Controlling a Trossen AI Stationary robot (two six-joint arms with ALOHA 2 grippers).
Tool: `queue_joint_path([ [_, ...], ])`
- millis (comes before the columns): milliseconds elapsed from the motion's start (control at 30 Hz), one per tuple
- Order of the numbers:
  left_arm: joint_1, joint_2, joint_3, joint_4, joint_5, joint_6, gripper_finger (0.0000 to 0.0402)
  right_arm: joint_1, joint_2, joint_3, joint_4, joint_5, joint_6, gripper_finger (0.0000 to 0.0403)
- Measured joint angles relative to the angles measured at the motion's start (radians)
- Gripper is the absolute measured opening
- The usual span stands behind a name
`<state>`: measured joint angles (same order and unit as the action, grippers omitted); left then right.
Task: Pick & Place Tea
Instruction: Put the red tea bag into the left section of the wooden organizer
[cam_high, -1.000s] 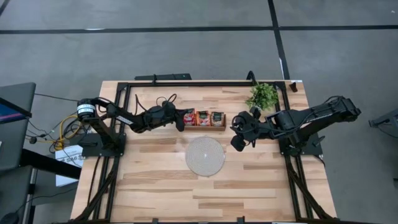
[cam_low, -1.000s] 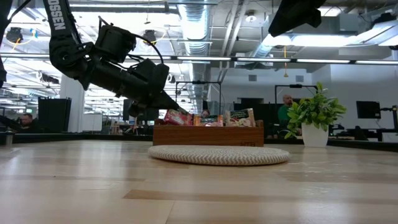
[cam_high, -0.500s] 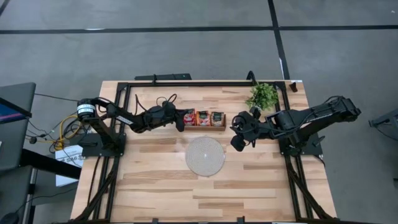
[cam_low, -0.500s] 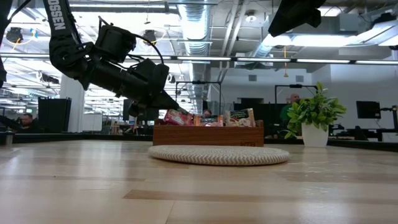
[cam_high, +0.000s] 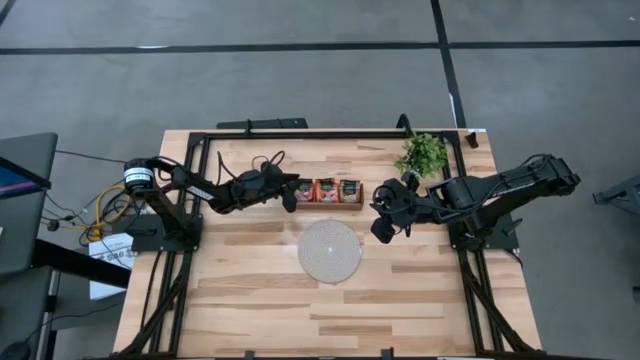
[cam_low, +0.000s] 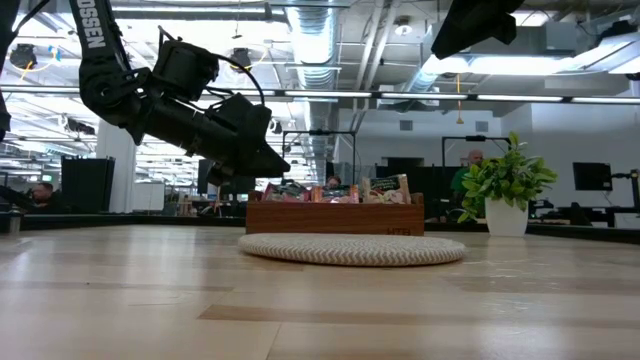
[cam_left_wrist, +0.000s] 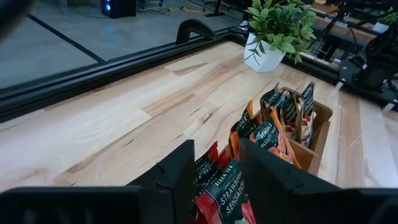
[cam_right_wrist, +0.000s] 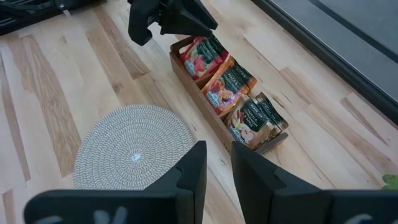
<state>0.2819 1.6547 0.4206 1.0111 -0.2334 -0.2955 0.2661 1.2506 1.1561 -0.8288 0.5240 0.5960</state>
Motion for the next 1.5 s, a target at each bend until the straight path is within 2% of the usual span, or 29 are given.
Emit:
queue_joint_path([
  [300,0.0,-0.061,0.0,-0.009,-0.026,0.089,0.0123,0.0,0.0,0.0,0.0,0.0,0.0,0.0067],
  [500,0.0,-0.089,0.039,-0.146,-0.026,0.181,0.0123,0.0,0.0,0.0,0.0,0.0,0.0,0.0067],
  [567,0.0,-0.089,0.095,-0.247,-0.026,0.221,0.0123,0.0,0.0,0.0,0.0,0.0,0.0,0.0067],
  [633,0.0,-0.089,0.183,-0.418,-0.026,0.26,0.0123,0.0,0.0,0.0,0.0,0.0,0.0,0.0067],
  [767,0.003,-0.089,0.407,-0.908,-0.038,0.285,0.0123,0.008,0.0,0.0,0.0,0.0,0.0,0.0067],
  [833,0.007,-0.089,0.507,-1.095,-0.045,0.285,0.0123,0.009,0.0,0.0,0.0,0.0,-0.001,0.0067],
  [933,0.008,-0.089,0.602,-1.229,-0.051,0.267,0.0123,0.008,0.0,0.0,-0.005,0.0,-0.002,0.0067],
  [1067,0.006,-0.089,0.691,-1.336,-0.047,0.211,0.0122,0.008,0.0,0.0,-0.008,0.001,-0.02,0.0067],
  [1200,-0.001,-0.082,0.712,-1.411,-0.029,0.149,0.0122,0.007,0.0,0.0,-0.008,0.001,-0.028,0.0067],
  [1300,-0.015,-0.082,0.712,-1.423,0.015,0.132,0.0122,0.007,0.0,0.0,-0.008,0.001,-0.028,0.0067],
  [1500,-0.031,-0.054,0.709,-1.402,0.022,0.093,0.0121,0.007,0.0,0.0,-0.008,0.001,-0.029,0.0067],
])
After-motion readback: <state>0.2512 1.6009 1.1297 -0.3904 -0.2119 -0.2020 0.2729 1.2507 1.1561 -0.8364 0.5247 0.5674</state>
